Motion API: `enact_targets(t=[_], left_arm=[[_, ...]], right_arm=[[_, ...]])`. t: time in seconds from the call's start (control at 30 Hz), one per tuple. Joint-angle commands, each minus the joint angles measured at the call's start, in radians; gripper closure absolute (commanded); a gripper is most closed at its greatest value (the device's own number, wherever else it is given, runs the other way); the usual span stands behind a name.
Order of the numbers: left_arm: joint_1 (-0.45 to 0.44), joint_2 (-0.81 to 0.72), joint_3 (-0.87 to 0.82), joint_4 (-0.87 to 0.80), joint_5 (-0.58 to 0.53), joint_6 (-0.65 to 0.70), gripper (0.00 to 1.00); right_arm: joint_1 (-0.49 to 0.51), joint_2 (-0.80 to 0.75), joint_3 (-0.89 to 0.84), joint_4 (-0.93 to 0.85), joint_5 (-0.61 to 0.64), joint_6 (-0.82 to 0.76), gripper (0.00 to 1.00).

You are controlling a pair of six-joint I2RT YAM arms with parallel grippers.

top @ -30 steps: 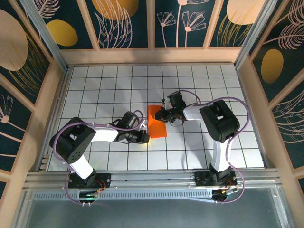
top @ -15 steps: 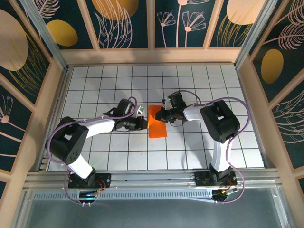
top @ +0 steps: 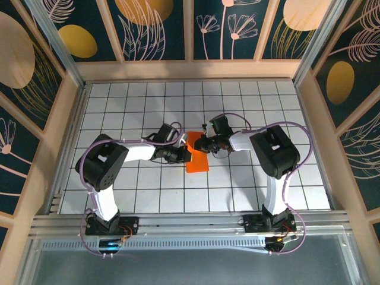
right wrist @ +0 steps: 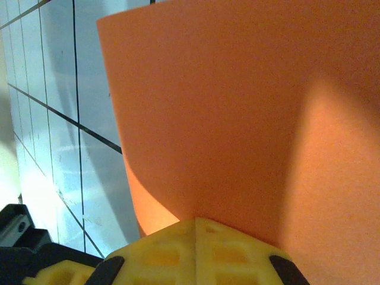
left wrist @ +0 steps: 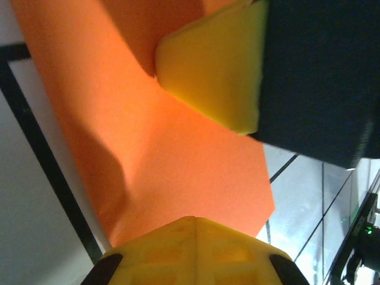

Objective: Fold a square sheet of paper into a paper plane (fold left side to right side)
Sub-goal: Hold the square sheet of paper at the center of the table.

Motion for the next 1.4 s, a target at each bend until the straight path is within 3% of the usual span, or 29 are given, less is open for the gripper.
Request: enact_targets(t=[0.0,0.3,0.5,0.63,0.77,1.03,1.37], left_arm=[[-0.014,0.029,0.017,-0.045,-0.042,0.023,0.99],[-0.028,0.05,0.01,-0.075,-0.099,0.031,1.0],[-0.031,0.049,0.01,-0.08,-0.105,0.031,1.0],[-0.032,0.046,0.009,-0.08,-0.112,0.031,1.0],[-0.032,0.042,0.004,-0.081,-0.113,0.034,1.0],[-0.031,0.035,-0.001,-0.079,-0.114,0.035,1.0],[-0.016,0.012,0.057,-0.028,-0.062,-0.017,0.95]], right_arm=[[0.007,0.013,-0.022,-0.088,0.06,0.005,1.0],[0.006,-0.057,-0.002,-0.071,0.029,0.031,1.0],[0.0,-0.156,0.026,-0.156,0.043,-0.007,0.89],[0.001,-0.233,-0.022,-0.218,0.066,-0.022,1.0],[0.022,-0.287,-0.117,-0.203,0.068,0.014,1.0],[0.079,-0.246,-0.207,-0.126,0.056,0.069,1.0],[0.081,-0.205,-0.26,-0.177,0.122,0.039,1.0]])
